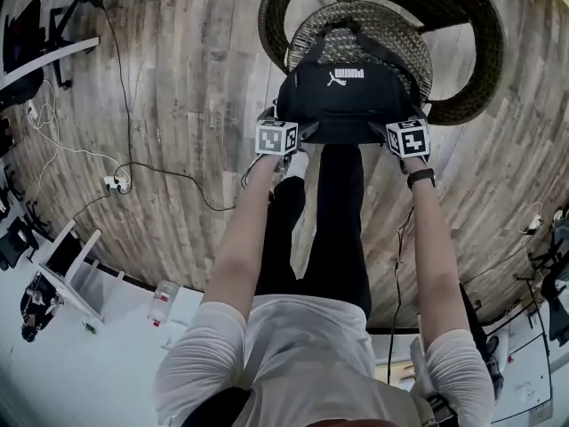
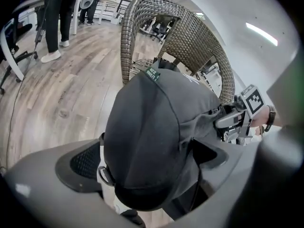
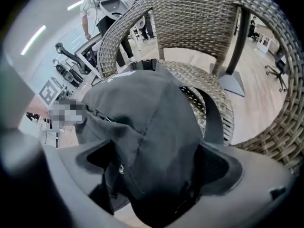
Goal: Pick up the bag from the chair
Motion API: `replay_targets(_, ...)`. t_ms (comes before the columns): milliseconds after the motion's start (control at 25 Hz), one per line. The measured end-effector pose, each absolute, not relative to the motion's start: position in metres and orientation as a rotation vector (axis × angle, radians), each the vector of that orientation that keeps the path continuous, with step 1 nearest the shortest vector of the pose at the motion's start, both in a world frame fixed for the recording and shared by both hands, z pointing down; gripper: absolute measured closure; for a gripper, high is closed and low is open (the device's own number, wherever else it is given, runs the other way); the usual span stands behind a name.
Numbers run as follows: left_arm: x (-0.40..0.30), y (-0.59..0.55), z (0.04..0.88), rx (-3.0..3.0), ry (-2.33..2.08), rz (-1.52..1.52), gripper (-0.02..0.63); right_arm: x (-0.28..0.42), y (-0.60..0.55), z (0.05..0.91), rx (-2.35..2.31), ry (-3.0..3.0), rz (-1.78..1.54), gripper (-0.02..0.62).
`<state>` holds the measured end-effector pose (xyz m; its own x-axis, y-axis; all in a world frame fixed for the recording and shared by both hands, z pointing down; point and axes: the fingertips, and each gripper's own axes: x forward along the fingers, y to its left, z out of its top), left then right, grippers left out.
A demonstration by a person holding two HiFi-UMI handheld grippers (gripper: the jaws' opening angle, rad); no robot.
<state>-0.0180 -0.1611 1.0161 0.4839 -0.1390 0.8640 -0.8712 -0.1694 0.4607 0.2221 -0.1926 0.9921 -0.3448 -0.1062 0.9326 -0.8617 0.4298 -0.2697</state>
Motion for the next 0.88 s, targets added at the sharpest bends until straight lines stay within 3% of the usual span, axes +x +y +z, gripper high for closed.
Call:
replay_targets(320,-0.007,-0.167,1.024,1.623,-0.805,0.772,0.034,0.218,-0.192,1.004,0.801,-1.812,1.123,0.071)
replay_targets(440,0.001,-0.173,1.017,1.646,-0.811,0.757,0.156,0.219,-0.192,1.005,0.834,-1.8,1.148,0.071)
replay_targets(600,0.005,-0.177,1.01,1.648,-0.785,0.779,0.213,0.215,-0.193,0.999,0.835,-1.811,1.166,0.083)
replay_targets(720,0.009,-0.178,1.003,1.685,-0.762,0.811,0.281,0.211,-0.192,0.996,0.815,-1.81,1.171,0.124)
replay_targets(880,0.017,-0.184,0.989,1.748,-0.751,0.864,0.377,0.201,-0.194,0.989,0.79,-1.81,1.157,0.266)
